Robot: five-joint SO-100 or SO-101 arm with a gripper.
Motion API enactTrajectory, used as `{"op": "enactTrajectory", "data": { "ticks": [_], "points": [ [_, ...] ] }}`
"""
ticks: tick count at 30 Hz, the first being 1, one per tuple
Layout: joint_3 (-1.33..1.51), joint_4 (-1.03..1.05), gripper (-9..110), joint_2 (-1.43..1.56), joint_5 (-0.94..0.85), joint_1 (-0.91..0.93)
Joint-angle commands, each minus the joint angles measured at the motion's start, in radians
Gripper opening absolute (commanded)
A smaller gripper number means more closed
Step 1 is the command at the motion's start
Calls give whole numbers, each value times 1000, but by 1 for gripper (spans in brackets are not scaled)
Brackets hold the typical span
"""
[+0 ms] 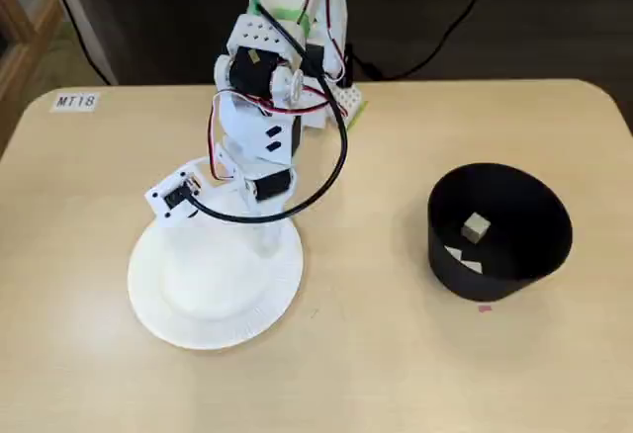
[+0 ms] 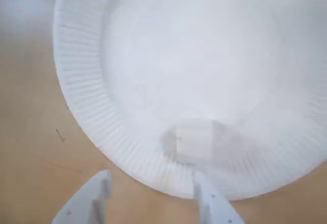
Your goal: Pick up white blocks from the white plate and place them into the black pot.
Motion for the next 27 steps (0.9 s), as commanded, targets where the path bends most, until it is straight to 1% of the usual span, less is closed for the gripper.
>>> {"op": "enactTrajectory", "data": {
  "ticks": [1,5,13,27],
  "points": [
    [-2,-9,21,11,-11,28],
    [15,-9,21,5,-9,66],
    [34,-14,33,-21,-17,94],
    [40,-44,31,-109,-18,94]
  ]
}}
